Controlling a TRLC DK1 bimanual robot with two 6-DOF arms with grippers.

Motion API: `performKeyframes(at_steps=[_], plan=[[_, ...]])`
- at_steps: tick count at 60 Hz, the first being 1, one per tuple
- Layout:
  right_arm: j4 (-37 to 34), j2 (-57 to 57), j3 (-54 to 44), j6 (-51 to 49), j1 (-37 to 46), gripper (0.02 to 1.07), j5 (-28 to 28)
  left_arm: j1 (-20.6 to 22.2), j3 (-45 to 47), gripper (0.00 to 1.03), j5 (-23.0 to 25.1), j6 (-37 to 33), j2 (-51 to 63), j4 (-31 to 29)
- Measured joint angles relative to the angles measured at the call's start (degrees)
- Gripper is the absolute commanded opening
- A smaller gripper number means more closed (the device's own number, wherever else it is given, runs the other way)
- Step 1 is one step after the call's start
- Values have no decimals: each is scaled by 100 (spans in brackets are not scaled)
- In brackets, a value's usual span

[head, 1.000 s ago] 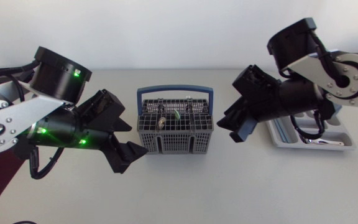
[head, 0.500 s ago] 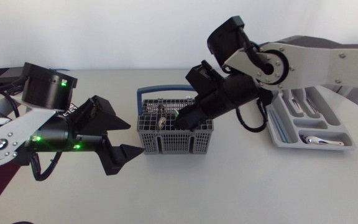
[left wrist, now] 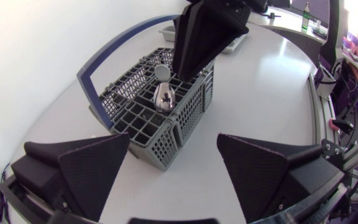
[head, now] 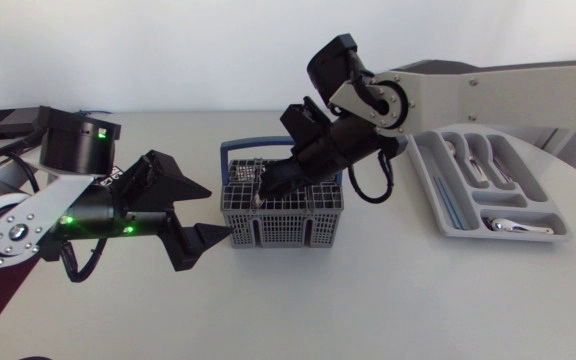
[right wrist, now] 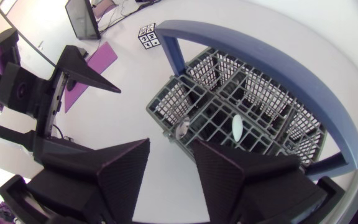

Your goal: Transfer all utensils from the basket to the drawer tray.

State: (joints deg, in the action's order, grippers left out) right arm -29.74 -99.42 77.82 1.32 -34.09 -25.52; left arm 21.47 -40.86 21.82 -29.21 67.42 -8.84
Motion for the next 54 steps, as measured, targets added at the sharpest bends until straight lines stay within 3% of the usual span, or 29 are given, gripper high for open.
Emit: performKeyframes(at_steps=[23, 39, 54], plan=[[24, -586, 286, 275, -111, 45, -2, -31, 0, 98, 46, 0, 96, 85], [168, -627, 297, 299, -111, 15, 0, -74, 0, 98, 155, 0, 96, 85], [232, -625, 297, 321, -111, 8, -107, -74, 2, 98, 155, 0, 96, 85]])
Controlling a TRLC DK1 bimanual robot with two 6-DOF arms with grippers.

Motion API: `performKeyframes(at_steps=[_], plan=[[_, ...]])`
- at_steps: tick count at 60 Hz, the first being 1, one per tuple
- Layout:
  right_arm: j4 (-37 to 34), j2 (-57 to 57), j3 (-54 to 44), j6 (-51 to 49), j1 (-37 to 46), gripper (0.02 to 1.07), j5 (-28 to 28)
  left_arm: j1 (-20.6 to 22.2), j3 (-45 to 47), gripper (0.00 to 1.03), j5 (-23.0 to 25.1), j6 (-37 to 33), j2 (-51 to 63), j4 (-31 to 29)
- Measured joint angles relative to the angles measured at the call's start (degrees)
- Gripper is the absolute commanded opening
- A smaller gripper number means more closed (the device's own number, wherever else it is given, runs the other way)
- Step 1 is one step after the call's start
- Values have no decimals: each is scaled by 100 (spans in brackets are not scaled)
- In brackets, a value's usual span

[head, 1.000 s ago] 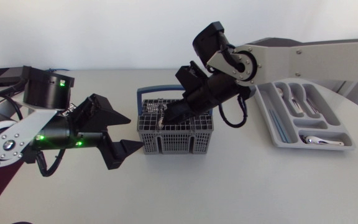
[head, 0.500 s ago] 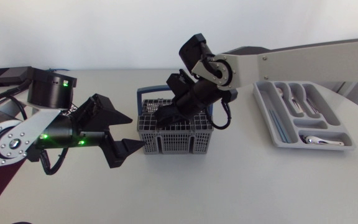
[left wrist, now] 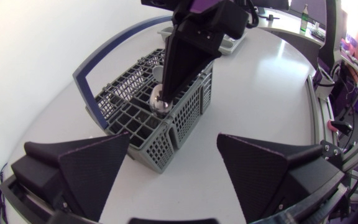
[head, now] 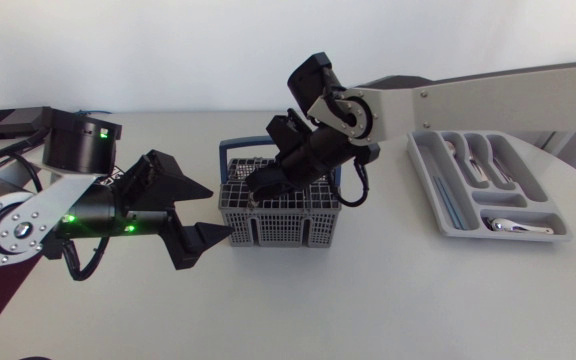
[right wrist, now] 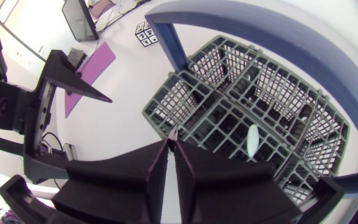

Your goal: Transfer all utensils from the basket to the drawer tray.

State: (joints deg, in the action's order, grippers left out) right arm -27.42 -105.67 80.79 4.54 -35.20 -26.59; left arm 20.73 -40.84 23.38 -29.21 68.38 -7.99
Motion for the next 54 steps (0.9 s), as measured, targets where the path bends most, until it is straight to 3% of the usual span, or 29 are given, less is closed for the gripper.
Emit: performKeyframes(at_steps=[36, 54], plan=[[-111, 459, -28, -2, 48, 8, -278, 0, 9, 98, -2, 0, -2, -2], [-376, 647, -26, 20, 437, 8, -933, 2, 11, 98, -4, 2, 0, -4]])
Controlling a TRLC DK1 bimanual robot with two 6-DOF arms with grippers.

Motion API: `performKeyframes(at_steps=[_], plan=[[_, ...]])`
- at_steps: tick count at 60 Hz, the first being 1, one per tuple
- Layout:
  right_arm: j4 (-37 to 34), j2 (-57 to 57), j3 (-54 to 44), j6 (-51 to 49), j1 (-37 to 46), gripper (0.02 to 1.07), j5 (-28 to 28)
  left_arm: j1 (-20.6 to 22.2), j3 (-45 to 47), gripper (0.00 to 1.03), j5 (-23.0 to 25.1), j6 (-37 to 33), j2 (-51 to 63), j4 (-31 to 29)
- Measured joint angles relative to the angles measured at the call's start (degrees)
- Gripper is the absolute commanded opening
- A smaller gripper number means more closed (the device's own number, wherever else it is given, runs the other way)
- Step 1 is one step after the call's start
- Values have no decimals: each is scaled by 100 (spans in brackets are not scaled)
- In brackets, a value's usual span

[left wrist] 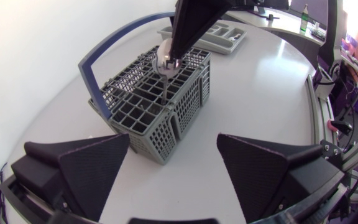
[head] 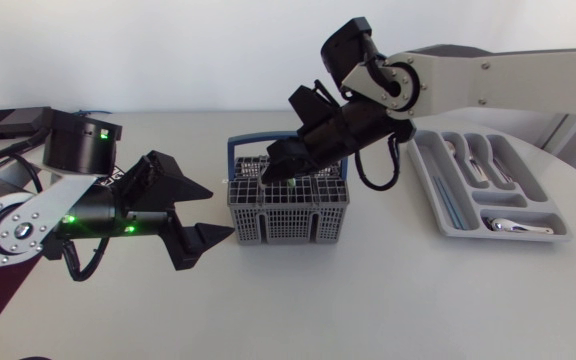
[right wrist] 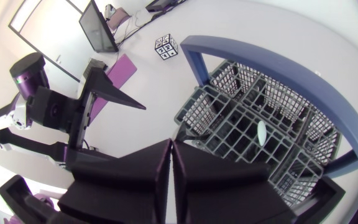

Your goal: Transfer all utensils from the basket to the drawer tray.

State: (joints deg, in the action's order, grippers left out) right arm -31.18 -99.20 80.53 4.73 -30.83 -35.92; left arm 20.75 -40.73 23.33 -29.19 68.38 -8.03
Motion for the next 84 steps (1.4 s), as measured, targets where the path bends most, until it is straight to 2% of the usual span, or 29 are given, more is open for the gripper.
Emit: performKeyframes(at_steps=[27, 50, 57, 64, 73, 84], plan=[[-146, 85, 0, 240, 629, 8, -955, 162, -2, 98, -24, 0, 4, -2], [-260, 417, 0, 280, 949, 8, -1349, 271, -2, 98, -129, 20, 37, -4], [-483, 516, 0, 254, 1088, 8, -1384, 323, -2, 98, -136, 31, 44, -11], [-960, 669, 0, -24, 1239, 8, -1224, 343, -20, 98, -157, 109, 66, -120], [-1674, 1172, 4, -619, 1408, 8, -468, 354, -308, 98, -177, 310, 188, -424], [-2286, 1895, 4, -1268, 1904, 8, 249, 492, -680, 98, -205, 557, 302, -522]])
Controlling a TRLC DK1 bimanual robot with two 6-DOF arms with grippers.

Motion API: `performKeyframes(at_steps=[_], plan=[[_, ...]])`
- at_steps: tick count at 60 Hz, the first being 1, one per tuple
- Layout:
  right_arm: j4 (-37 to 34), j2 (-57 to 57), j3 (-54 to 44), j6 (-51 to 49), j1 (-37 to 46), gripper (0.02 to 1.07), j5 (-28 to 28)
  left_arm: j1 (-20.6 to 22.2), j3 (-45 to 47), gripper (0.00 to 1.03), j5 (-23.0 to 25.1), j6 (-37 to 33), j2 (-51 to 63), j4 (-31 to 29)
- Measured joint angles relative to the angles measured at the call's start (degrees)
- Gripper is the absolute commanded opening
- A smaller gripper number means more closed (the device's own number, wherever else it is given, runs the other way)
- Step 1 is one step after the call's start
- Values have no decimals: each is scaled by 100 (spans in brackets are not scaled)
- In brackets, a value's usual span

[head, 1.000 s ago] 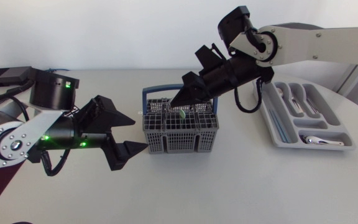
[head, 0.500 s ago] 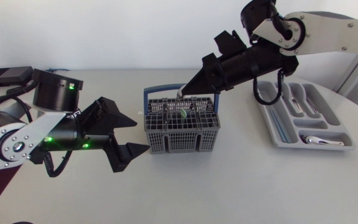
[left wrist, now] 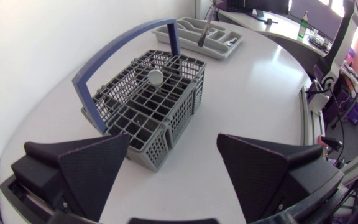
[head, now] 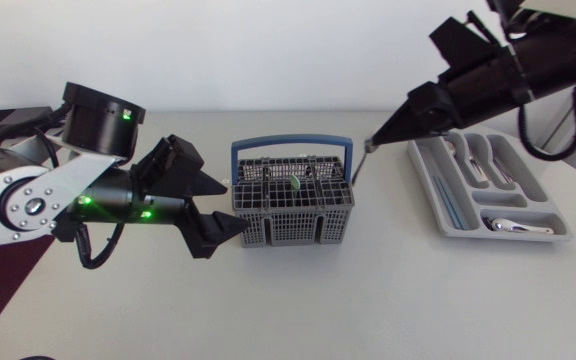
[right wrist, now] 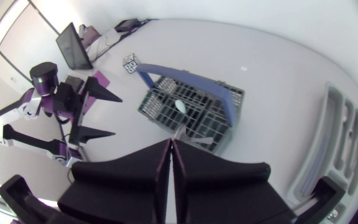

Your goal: Transfer all utensils from the basket to the drawer tray.

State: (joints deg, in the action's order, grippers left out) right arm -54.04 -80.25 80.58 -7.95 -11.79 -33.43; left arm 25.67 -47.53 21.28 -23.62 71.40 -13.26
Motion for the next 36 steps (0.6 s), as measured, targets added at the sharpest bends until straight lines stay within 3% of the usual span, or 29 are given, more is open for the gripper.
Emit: performKeyframes(at_steps=[17, 36], plan=[[-39, 568, -804, -1095, 1233, 8, 1504, 269, -295, 98, -96, 160, 415, -59], [1290, 551, -1991, -1963, 2712, 8, 2791, 525, -721, 98, -380, 223, 713, -70]])
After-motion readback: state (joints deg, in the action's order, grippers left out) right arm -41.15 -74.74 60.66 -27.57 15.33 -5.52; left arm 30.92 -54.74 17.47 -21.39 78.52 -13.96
